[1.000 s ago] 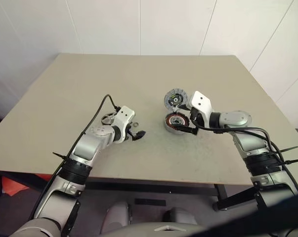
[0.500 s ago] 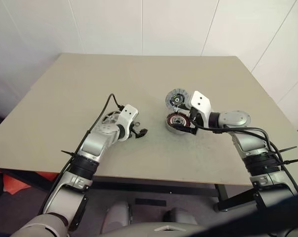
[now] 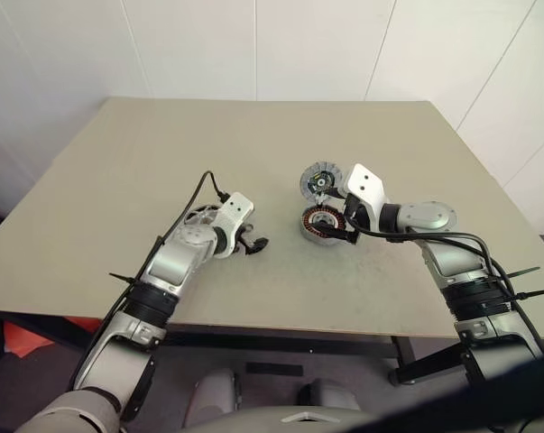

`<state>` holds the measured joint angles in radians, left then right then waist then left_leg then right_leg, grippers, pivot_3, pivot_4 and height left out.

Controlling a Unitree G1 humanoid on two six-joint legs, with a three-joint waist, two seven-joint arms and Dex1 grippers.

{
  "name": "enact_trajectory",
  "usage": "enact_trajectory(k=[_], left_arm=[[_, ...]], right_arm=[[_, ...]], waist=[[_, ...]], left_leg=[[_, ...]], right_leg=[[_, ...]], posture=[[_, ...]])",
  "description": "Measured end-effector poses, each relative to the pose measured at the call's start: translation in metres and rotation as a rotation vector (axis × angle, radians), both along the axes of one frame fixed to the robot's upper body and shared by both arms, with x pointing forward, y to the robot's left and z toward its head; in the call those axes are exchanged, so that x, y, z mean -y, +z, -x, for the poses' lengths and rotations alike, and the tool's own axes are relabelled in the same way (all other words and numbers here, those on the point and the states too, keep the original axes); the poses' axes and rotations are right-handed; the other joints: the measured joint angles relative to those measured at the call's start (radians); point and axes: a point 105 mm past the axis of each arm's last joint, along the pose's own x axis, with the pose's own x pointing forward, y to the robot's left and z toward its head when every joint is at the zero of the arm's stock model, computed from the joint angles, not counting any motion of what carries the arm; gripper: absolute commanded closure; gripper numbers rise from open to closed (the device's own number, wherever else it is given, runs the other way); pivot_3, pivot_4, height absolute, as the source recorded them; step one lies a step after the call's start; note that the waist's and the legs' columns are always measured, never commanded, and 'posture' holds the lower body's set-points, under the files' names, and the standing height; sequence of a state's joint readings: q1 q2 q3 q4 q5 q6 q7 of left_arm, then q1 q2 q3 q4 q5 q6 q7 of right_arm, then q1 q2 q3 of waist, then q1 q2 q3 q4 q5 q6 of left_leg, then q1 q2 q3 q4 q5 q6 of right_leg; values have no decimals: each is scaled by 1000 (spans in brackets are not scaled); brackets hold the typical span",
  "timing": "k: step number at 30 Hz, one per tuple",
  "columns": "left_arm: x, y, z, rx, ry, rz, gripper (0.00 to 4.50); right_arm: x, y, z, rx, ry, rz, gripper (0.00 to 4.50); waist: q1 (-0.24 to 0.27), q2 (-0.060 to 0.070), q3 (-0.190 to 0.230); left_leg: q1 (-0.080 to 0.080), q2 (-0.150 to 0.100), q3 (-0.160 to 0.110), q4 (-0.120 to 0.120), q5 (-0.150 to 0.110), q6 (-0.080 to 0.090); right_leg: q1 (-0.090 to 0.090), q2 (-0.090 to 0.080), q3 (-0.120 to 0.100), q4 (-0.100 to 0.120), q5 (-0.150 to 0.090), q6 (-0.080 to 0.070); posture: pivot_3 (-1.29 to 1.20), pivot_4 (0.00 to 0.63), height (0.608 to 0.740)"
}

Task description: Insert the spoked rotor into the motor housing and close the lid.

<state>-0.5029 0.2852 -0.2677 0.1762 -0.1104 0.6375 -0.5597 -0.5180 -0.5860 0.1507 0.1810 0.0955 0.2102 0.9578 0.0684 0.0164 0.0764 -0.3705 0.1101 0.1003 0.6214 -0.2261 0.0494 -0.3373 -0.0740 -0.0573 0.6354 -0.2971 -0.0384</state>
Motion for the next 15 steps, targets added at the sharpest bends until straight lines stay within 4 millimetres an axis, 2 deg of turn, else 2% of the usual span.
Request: enact_trajectory(k=[13,15], left_arm=[[0,-7,-1,41,4,32,13],[0,-7,-2,36,15,39,423]], right_arm=[[-2,4,-2,17,6,-5,78],[-3,4,-2,16,5,-7,78]], waist=[[1,0,0],[1,0,0]], left_leg=[[2,0,0,0,1,-1],[2,0,0,0,1,-1]], right_leg=[[2,0,0,0,0,0],[2,0,0,0,0,0]], posture=[[0,0,740],[0,0,740]])
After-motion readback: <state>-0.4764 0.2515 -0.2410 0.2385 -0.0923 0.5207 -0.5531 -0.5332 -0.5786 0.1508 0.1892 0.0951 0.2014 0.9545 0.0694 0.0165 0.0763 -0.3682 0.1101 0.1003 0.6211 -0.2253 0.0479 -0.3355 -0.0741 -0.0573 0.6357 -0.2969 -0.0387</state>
